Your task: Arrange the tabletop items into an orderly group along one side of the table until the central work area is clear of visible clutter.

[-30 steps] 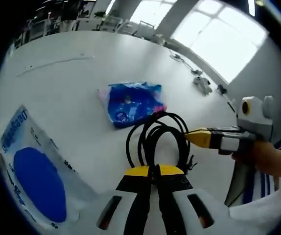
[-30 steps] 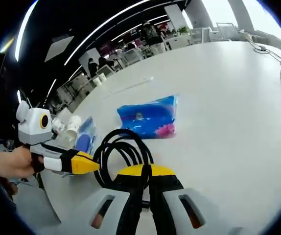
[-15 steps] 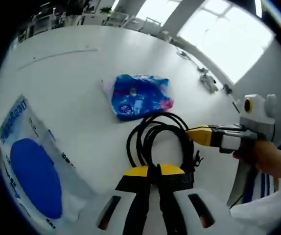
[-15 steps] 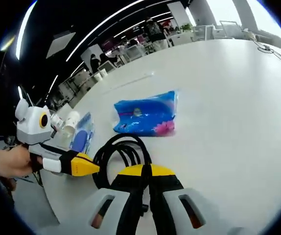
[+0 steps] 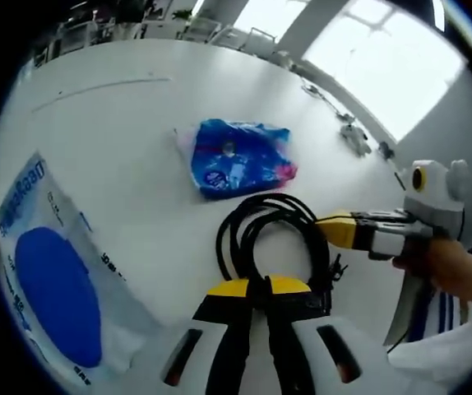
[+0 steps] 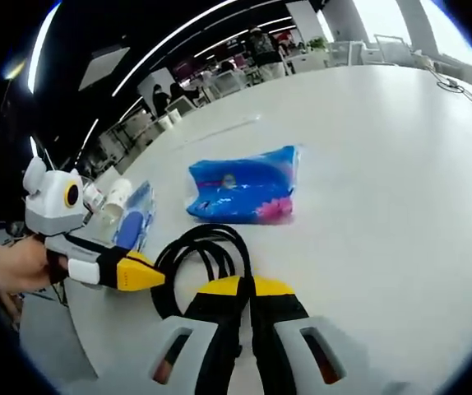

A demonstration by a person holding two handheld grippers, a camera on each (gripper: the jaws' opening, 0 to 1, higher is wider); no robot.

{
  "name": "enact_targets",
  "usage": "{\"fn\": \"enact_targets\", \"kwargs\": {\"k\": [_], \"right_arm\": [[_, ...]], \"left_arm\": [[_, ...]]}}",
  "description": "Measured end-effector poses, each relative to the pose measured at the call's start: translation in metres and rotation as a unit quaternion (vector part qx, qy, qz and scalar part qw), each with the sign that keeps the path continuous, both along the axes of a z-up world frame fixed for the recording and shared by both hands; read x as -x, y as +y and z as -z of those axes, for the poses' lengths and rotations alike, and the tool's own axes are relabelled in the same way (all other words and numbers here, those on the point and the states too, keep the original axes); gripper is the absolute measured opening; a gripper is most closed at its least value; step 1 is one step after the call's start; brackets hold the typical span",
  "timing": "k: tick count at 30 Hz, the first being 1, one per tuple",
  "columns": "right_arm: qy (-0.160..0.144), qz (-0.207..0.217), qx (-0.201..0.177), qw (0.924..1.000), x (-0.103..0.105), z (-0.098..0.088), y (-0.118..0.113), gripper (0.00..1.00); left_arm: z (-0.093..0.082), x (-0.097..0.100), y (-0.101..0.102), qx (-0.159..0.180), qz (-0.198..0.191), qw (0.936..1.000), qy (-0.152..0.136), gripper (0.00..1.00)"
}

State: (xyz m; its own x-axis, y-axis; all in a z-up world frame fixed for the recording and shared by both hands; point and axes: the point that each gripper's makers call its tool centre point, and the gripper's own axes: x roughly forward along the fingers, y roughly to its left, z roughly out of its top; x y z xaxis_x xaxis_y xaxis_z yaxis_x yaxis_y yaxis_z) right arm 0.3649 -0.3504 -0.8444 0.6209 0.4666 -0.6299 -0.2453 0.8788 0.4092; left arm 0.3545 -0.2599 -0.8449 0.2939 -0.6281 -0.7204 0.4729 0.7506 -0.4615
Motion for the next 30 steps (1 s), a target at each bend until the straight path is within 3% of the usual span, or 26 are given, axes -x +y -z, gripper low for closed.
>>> {"fn": "enact_targets", "kwargs": {"k": [16,20,23,30], "right_arm": [[-0.004,-0.005,0.010,0.9999,0.000,0.001,0.001,0.01],[-0.018,-0.006,0.023,0.9996,-0.002,-0.004,0.000,0.07],[-0.028,-0.004,0.020,0.9994,-0.002,-0.011,0.000,0.09],[-0.070,0.008,0.039,0.9967,-0.005,-0.027,0.001,0.37]], "left_arm": [[-0.001,0.001,-0.001,-0.001,0.007,0.9999,-0.008,0.03],[-0.008,-0.004,0.000,-0.010,0.016,0.9988,-0.044,0.06],[-0.020,-0.007,0.000,-0.001,0.014,0.9975,-0.069,0.16],[-0.046,-0.012,-0.003,0.021,0.020,0.9925,-0.118,0.39]]}}
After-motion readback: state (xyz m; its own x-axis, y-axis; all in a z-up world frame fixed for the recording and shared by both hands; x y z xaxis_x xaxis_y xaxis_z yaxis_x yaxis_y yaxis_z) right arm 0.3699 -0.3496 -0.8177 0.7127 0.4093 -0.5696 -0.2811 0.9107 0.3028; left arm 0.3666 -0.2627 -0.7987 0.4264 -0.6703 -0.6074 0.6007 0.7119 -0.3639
